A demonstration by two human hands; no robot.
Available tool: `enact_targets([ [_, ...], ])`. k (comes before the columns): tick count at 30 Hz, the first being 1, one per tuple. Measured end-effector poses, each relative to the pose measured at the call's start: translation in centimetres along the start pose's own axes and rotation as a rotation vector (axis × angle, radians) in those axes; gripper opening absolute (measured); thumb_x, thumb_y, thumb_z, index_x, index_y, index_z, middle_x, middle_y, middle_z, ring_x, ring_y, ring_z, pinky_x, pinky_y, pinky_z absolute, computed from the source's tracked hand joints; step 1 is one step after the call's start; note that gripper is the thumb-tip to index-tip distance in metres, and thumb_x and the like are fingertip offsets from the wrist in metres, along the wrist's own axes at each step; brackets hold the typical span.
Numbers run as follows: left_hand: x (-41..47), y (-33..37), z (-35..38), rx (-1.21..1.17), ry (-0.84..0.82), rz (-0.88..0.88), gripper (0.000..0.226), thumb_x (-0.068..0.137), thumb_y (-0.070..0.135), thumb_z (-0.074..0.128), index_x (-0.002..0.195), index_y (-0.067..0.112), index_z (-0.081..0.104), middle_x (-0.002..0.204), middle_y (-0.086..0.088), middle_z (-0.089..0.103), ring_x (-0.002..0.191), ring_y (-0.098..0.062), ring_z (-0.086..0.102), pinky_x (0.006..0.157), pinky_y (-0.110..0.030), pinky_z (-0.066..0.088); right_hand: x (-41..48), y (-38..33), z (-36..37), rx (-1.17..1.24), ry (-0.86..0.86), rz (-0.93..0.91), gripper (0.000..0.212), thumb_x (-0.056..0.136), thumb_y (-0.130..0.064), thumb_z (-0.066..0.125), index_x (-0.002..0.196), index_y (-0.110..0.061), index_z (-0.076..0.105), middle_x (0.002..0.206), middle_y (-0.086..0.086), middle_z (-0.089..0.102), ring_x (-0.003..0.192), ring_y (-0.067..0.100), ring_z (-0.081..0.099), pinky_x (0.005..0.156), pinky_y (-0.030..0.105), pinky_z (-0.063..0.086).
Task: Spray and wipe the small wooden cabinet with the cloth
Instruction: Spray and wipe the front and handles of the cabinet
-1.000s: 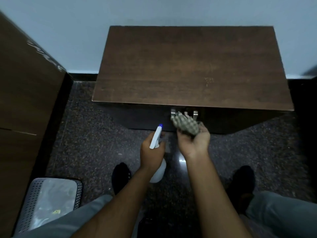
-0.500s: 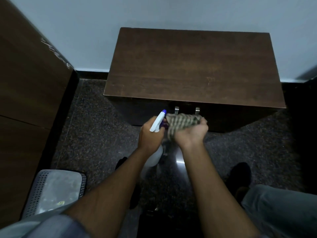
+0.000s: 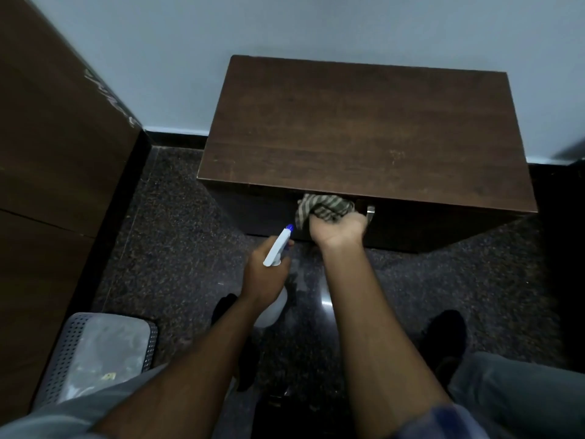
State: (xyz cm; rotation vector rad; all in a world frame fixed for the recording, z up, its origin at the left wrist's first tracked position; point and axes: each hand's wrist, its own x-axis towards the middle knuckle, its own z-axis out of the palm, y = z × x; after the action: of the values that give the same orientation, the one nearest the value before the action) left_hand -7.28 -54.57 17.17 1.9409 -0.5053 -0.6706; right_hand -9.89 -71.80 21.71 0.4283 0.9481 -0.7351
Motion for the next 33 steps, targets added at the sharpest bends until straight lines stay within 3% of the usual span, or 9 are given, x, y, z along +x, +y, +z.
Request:
enact_targets([
  [4, -0.8, -0.7, 0.5, -0.056, -0.034, -0.039, 0.041, 0.081, 0.002, 0.063, 0.112, 0.030, 0.068, 0.073, -0.002, 0.060, 0.064, -0.008, 0.054, 0.064, -0.030, 0.045, -1.4, 1.0, -0.4, -0.337, 0.126, -0.114, 0.040, 0.103, -0.028, 0.037, 0.128, -0.007, 0.059, 0.119, 0.019, 0.063, 0.095, 0.033, 0.065, 0.085, 0.037, 0.053],
  [6, -1.0, -0.3, 0.5, -0.078, -0.016, -0.042, 0.038, 0.080, 0.007, 0.062, 0.105, 0.034, 0.068, 0.082, -0.004, 0.062, 0.073, -0.012, 0.057, 0.070, -0.031, 0.048, -2.4, 2.1, -1.1, -0.749, 0.152, -0.105, 0.035, 0.095, -0.017, 0.056, 0.127, -0.002, 0.057, 0.098, 0.018, 0.062, 0.077, 0.029, 0.063, 0.064, 0.034, 0.051],
  [9, -1.3, 0.5, 0.4, -0.109, 0.007, -0.074, 0.043, 0.081, 0.000, 0.063, 0.094, 0.041, 0.067, 0.076, -0.001, 0.064, 0.063, -0.006, 0.056, 0.064, -0.029, 0.046, -0.8, 0.5, -3.0, -0.622, 0.080, -0.024, 0.040, 0.103, -0.028, 0.040, 0.129, -0.005, 0.060, 0.117, 0.028, 0.066, 0.104, 0.038, 0.067, 0.088, 0.039, 0.056],
  [12, -1.0, 1.3, 0.1, -0.110, -0.021, -0.055, 0.037, 0.076, 0.008, 0.059, 0.100, 0.033, 0.072, 0.080, -0.013, 0.070, 0.061, -0.006, 0.055, 0.061, -0.024, 0.045, 1.8, -2.3, -4.6, -0.629, 0.125, -0.072, 0.050, 0.107, -0.032, 0.022, 0.098, -0.002, 0.061, 0.086, 0.021, 0.073, 0.080, 0.029, 0.069, 0.076, 0.035, 0.056],
  [14, -0.6, 1.4, 0.3, -0.090, -0.037, -0.055, 0.031, 0.075, 0.012, 0.057, 0.097, 0.027, 0.072, 0.078, -0.016, 0.068, 0.058, -0.006, 0.051, 0.059, -0.025, 0.043, 1.4, -3.7, -6.7, -0.749, 0.097, -0.138, 0.056, 0.108, -0.037, 0.028, 0.103, 0.005, 0.064, 0.101, 0.021, 0.071, 0.091, 0.033, 0.067, 0.084, 0.041, 0.053],
  [17, -0.2, 1.9, 1.1, -0.108, -0.013, -0.088, 0.027, 0.078, 0.011, 0.058, 0.100, 0.016, 0.074, 0.078, -0.013, 0.068, 0.055, -0.004, 0.049, 0.057, -0.024, 0.041, -1.7, -3.8, -10.2, -0.812, -0.083, -0.324, 0.042, 0.107, -0.032, 0.043, 0.120, -0.001, 0.068, 0.111, 0.017, 0.072, 0.101, 0.029, 0.068, 0.089, 0.041, 0.054],
  [20, 0.0, 2.7, 1.9, -0.175, 0.029, -0.117, 0.041, 0.085, -0.007, 0.060, 0.095, 0.031, 0.071, 0.084, -0.011, 0.071, 0.061, -0.008, 0.056, 0.054, -0.018, 0.045, -2.9, -3.0, -12.9, -1.350, -0.197, -1.020, 0.038, 0.103, -0.028, 0.052, 0.135, -0.008, 0.060, 0.125, 0.010, 0.068, 0.113, 0.021, 0.065, 0.096, 0.036, 0.053],
  [25, -0.1, 2.8, 2.6, -0.248, 0.062, -0.189, 0.047, 0.086, -0.011, 0.060, 0.092, 0.035, 0.065, 0.070, 0.001, 0.061, 0.054, -0.006, 0.052, 0.052, -0.023, 0.044, -1.3, -4.7, -9.9, -1.951, -0.706, -1.698, 0.035, 0.100, -0.001, 0.051, 0.134, 0.000, 0.060, 0.148, 0.022, 0.049, 0.135, 0.039, 0.048, 0.114, 0.048, 0.040],
  [33, 0.5, 2.3, 3.0, -0.194, 0.020, -0.239, 0.012, 0.086, -0.006, 0.063, 0.088, 0.000, 0.072, 0.071, -0.007, 0.065, 0.043, -0.001, 0.048, 0.046, -0.016, 0.040, 2.4, -13.8, -7.9, -2.796, -1.268, -1.565, 0.076, 0.082, 0.016, 0.054, 0.154, -0.005, 0.040, 0.163, 0.017, 0.030, 0.147, 0.038, 0.035, 0.113, 0.051, 0.040],
])
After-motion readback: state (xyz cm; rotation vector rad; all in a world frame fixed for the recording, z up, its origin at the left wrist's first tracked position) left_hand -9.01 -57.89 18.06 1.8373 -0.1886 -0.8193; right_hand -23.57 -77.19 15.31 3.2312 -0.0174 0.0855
